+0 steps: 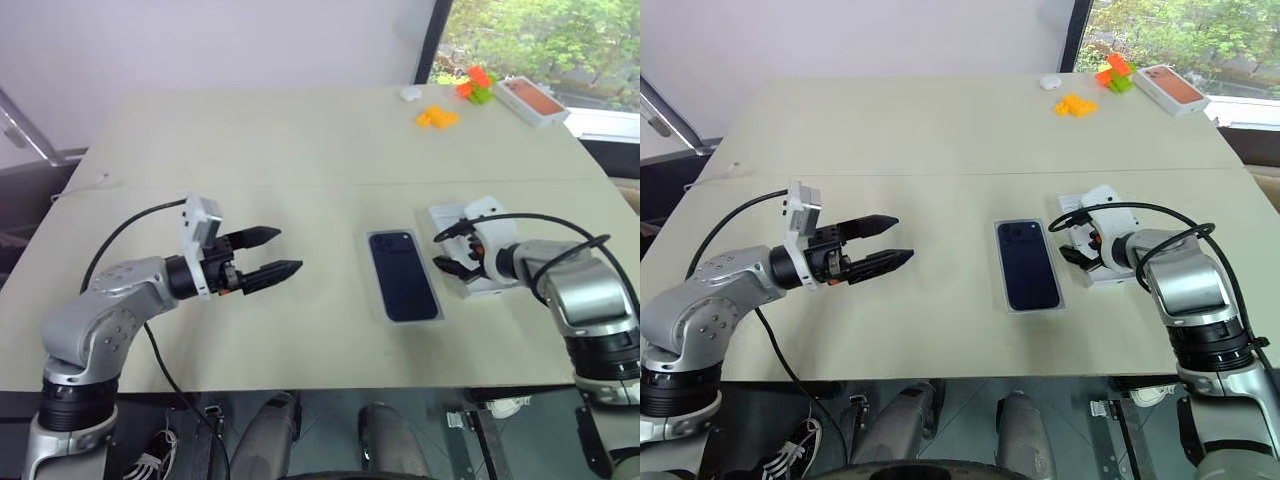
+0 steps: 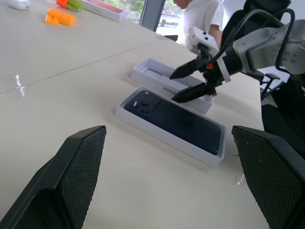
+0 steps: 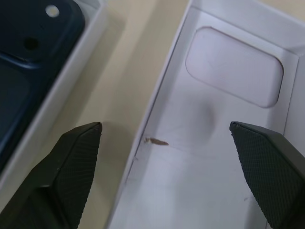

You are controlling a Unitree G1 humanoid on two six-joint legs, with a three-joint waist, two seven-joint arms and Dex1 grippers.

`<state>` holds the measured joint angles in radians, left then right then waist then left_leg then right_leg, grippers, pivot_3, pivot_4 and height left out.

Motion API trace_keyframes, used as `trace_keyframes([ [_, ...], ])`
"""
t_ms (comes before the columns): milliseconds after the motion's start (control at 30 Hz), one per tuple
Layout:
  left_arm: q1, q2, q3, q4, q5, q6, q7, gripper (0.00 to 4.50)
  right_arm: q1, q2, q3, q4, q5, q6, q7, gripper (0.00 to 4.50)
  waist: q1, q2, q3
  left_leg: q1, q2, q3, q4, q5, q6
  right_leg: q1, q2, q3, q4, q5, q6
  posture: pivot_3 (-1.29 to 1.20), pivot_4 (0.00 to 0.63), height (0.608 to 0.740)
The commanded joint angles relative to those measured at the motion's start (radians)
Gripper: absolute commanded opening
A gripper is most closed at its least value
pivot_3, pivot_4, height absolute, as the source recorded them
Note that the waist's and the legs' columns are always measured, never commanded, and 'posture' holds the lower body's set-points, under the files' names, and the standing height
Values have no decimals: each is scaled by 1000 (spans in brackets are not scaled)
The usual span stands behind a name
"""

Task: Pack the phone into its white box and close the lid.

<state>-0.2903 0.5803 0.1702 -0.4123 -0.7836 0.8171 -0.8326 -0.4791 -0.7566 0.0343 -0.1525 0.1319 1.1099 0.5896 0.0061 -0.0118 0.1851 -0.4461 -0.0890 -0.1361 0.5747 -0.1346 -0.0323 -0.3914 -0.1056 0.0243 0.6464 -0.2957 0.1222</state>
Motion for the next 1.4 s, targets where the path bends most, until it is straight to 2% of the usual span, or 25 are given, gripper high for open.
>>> trace_keyframes([
  [33,-24,-4,-6,-23,-22,-12,15,4500,-9,-3,8,-2,-14,-45,-15,3125,-1,0,0,0,0,0,0,0,0,0,0,0,0,0,0,0,150,740],
  [133,-28,-5,-11,-21,-24,-12,24,4500,-4,6,12,-1,-7,-49,-20,1718,-1,0,0,0,0,0,0,0,0,0,0,0,0,0,0,0,150,740],
  [233,-30,-1,-9,-20,-31,-10,36,4500,-5,20,6,18,-6,-58,-35,80,-1,0,0,0,0,0,0,0,0,0,0,0,0,0,0,0,150,740],
  [400,-25,13,3,-6,-38,0,46,4500,-28,46,-24,23,12,-63,-51,33,-2,0,0,1,0,0,0,0,0,1,1,0,0,0,0,0,150,740],
  [533,-23,18,11,-5,-64,21,64,4500,-134,106,-80,-11,67,-84,-51,33,-15,2,1,1,0,0,0,0,0,0,1,0,1,0,0,0,150,740],
  [667,-21,17,12,9,-50,10,68,4500,-252,187,-156,-33,152,-26,-67,33,-20,2,1,1,1,0,0,0,0,0,2,0,1,0,0,0,150,740],
  [833,-24,26,19,22,-44,8,77,4500,-362,352,-332,-79,350,262,-84,33,-17,2,1,0,1,-2,-1,0,0,-1,2,0,1,0,0,0,150,740],
  [900,-28,23,34,33,-40,-13,77,4500,-420,473,-458,-80,416,439,-98,33,-19,3,2,0,1,-2,-1,0,0,-1,2,0,1,0,0,0,150,740],
  [967,-29,21,42,36,-33,-31,79,4500,-441,545,-532,-56,494,503,-130,33,-20,3,2,1,1,-2,-2,0,0,-1,2,0,2,0,0,0,150,740],
  [1033,-21,18,48,31,-27,-57,79,4500,-457,624,-609,-4,617,504,-199,33,-21,3,2,1,1,-2,-2,0,0,-2,2,0,2,0,0,0,150,740],
  [1200,4,19,51,12,-25,-78,95,4500,-453,728,-685,104,944,504,-465,33,-23,4,2,1,1,-2,-3,0,0,-2,2,1,2,1,-1,0,150,740],
  [1400,34,1,42,-31,-36,-77,144,4500,-261,736,-575,109,1342,504,-784,33,-24,3,2,1,1,-2,-6,1,0,-3,1,1,2,1,0,0,150,740],
])
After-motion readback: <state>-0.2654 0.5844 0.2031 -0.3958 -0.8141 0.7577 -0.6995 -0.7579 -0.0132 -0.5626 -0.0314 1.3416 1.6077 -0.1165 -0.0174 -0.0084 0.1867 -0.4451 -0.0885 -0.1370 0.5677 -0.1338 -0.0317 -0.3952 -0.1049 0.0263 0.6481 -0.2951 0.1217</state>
